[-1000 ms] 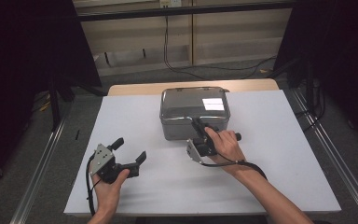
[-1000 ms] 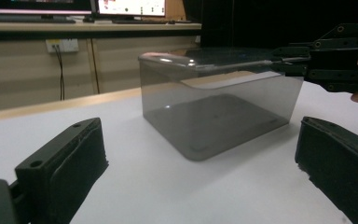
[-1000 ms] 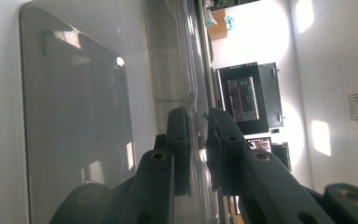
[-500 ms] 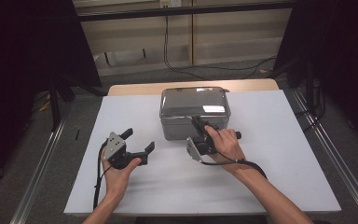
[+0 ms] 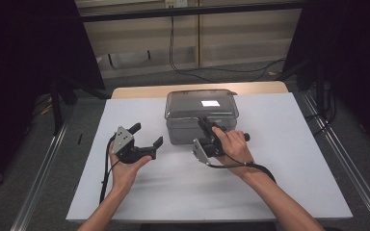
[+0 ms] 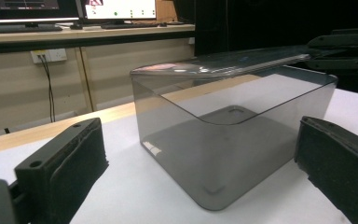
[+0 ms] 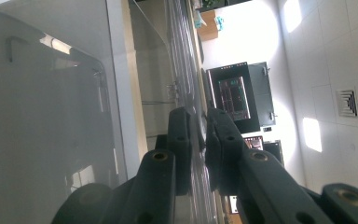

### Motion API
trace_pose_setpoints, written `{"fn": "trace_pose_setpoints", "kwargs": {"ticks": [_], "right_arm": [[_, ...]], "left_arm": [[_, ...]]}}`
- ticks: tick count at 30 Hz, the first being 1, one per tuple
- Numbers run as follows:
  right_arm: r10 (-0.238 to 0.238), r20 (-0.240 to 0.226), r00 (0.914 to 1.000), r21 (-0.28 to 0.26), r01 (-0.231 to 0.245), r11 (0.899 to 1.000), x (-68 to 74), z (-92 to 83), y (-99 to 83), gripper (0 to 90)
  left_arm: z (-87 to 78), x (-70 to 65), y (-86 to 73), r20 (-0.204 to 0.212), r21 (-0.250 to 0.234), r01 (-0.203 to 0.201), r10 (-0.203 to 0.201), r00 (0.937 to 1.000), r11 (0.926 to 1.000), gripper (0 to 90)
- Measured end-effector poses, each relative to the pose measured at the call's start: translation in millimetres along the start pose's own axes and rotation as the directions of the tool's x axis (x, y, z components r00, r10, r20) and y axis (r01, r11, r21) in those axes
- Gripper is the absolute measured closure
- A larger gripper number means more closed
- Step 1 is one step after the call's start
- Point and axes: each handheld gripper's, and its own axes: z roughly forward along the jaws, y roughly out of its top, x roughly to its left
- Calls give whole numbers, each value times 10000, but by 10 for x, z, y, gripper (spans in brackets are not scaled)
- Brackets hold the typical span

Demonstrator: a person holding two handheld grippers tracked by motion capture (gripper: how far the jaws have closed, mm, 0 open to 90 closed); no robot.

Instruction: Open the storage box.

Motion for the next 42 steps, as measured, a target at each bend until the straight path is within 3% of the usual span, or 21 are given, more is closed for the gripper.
{"fn": "trace_pose_setpoints", "kwargs": {"ticks": [8, 13, 16, 19, 21, 24, 27, 36, 37, 42], "right_arm": [[-63, 61, 10000, -8, 63, 10000, -17, 1, 5, 810], [112, 69, 9999, -83, -112, 9999, -42, 10, 7, 806], [207, -37, 9998, -66, -207, 9998, -73, 11, 5, 804], [306, 39, 9995, -88, -305, 9995, -113, 13, -6, 807], [351, 70, 9994, -81, -351, 9994, -115, 12, -5, 808], [152, 126, 9998, -43, -152, 9999, -109, 16, 11, 812], [164, 179, 9997, -88, -163, 9998, -112, 29, 13, 810], [237, 276, 9993, -132, -233, 9996, -124, 26, 3, 808], [165, 255, 9995, -142, -161, 9998, -116, 30, 9, 809], [189, 306, 9994, -118, -186, 9998, -110, 26, 12, 806]], "left_arm": [[146, 34, 81, 129, -44, -215, 216, 9997, 9998, 24], [255, 72, 112, -11, -56, 13, -13, 10000, 10000, 46], [361, 54, 114, 141, -99, 41, -40, 9999, 9999, 48], [437, 37, 99, 87, -19, -388, 388, 9992, 9992, 69], [484, 57, 89, 31, 11, -324, 324, 9995, 9995, 69], [546, 85, 121, -74, -76, -575, 574, 9983, 9983, 76], [597, 111, 159, -3, -280, -350, 350, 9994, 9990, 99], [697, 117, 235, -22, -371, -942, 942, 9956, 9949, 158], [710, 114, 244, 5, -389, -1106, 1107, 9939, 9931, 205], [777, 87, 265, 95, -414, -1157, 1162, 9932, 9924, 233]]}}
